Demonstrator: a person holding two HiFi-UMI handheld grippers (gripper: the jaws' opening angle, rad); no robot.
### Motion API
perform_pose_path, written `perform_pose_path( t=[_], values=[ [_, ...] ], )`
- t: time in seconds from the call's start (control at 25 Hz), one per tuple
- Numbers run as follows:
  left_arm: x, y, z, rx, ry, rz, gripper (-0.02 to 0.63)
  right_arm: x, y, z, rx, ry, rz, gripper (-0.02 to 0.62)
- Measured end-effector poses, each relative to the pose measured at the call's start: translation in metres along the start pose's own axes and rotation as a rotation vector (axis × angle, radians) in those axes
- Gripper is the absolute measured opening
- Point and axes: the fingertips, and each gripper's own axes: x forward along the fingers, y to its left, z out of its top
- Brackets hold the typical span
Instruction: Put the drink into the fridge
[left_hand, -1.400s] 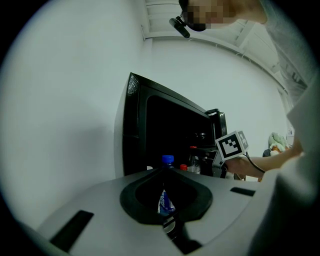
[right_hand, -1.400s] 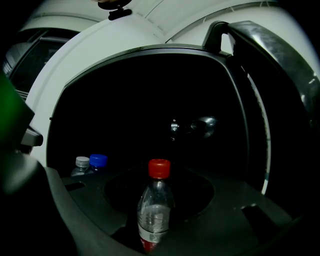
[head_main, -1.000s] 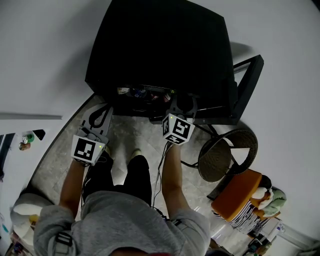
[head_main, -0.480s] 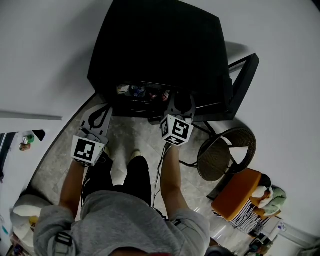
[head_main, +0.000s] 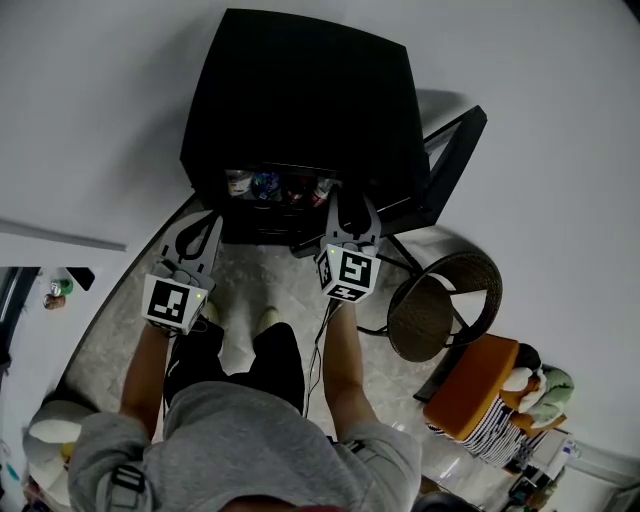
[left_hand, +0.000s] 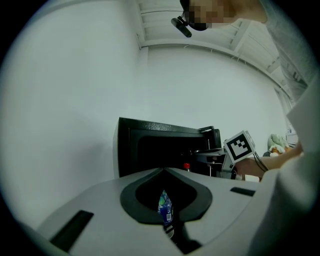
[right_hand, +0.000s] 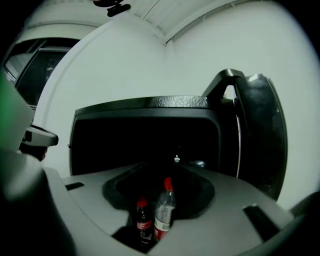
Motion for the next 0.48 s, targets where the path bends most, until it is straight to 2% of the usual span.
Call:
perform_pose_path(
  t=[0.48],
  values=[
    [-0.020,-0.018,0.066,0.029,-0.032,-0.004,0.005,-0.052,0.006,0.071,-0.020,-0.017,0.061,0.127]
  ],
)
